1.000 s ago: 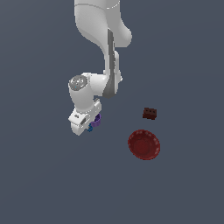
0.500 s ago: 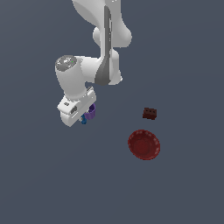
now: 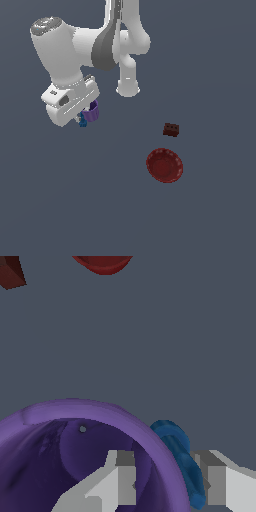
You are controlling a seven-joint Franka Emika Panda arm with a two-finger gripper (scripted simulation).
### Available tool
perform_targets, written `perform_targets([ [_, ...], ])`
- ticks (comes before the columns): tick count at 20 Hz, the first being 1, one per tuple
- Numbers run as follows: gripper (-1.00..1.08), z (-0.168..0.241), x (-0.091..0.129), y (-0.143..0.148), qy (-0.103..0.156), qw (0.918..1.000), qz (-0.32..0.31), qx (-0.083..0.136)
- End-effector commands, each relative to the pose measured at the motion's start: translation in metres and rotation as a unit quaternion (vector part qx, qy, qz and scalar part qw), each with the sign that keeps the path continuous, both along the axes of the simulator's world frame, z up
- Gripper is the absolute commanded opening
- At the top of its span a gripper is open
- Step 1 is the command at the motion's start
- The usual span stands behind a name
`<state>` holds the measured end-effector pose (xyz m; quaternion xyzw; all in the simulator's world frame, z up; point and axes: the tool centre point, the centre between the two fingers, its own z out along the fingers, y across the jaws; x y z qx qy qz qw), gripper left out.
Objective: Pick up a designated object from a clutter of objects.
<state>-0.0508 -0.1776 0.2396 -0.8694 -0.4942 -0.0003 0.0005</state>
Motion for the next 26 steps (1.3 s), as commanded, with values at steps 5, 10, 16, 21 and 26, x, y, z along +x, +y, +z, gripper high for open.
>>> perform_targets([
  [5,-1.00,0.066,-0.003,-0.021,0.000,1.0000,0.000,0.000],
  [10,-1.00,0.116,-0.005,-0.037,0.000,1.0000,0.000,0.000],
  [16,-1.00,0.162,-0.005,-0.052,0.000,1.0000,0.000,0.000],
  [21,-1.00,0.186,-0.004,-0.061,0.000,1.0000,0.001,0.000],
  [26,-1.00,0.199,-0.004,-0.065,0.000,1.0000,0.001,0.000],
])
